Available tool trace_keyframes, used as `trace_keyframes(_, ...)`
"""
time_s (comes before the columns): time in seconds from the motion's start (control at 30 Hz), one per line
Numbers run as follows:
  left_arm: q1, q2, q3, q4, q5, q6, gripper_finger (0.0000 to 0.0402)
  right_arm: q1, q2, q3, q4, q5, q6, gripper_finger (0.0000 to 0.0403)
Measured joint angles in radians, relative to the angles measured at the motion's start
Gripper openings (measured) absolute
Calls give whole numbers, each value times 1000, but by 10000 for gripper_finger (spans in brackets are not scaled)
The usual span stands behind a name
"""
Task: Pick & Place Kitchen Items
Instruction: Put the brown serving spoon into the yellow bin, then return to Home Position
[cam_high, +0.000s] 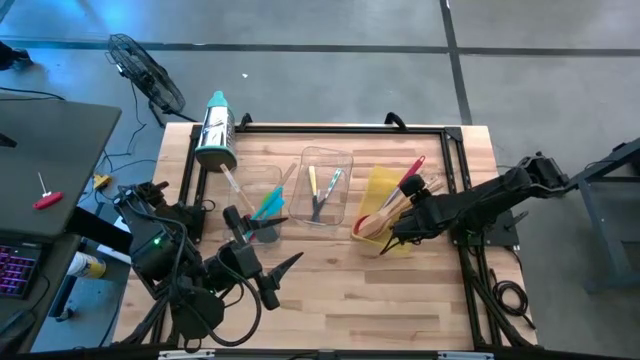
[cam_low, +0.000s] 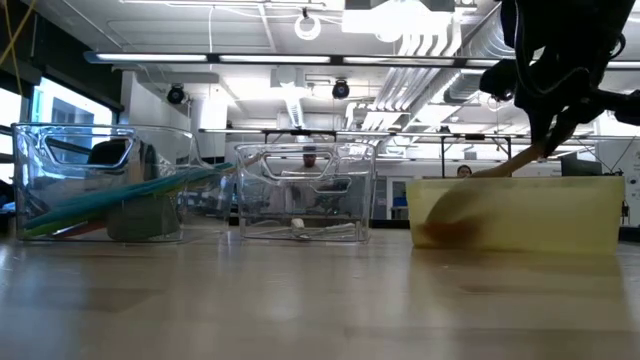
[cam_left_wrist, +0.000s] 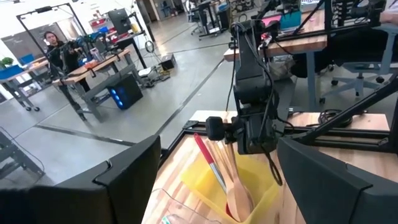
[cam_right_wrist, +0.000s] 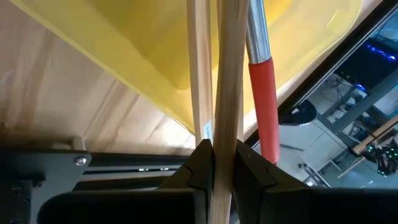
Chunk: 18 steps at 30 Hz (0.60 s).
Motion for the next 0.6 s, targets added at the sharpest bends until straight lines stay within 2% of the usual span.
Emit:
trace_keyframes(0.13, 0, 0, 0, 0, 10, 0, 315, -19, 0, 0, 11, -3, -7, 31)
trace_keyframes(0.33, 0, 0, 0, 0, 18, 0, 315, -51, 0, -2, 44, -2, -7, 92)
trace_keyframes(0.6, 0, 0, 0, 0, 18, 0, 315, -60, 0, -2, 109, -1, -5, 122)
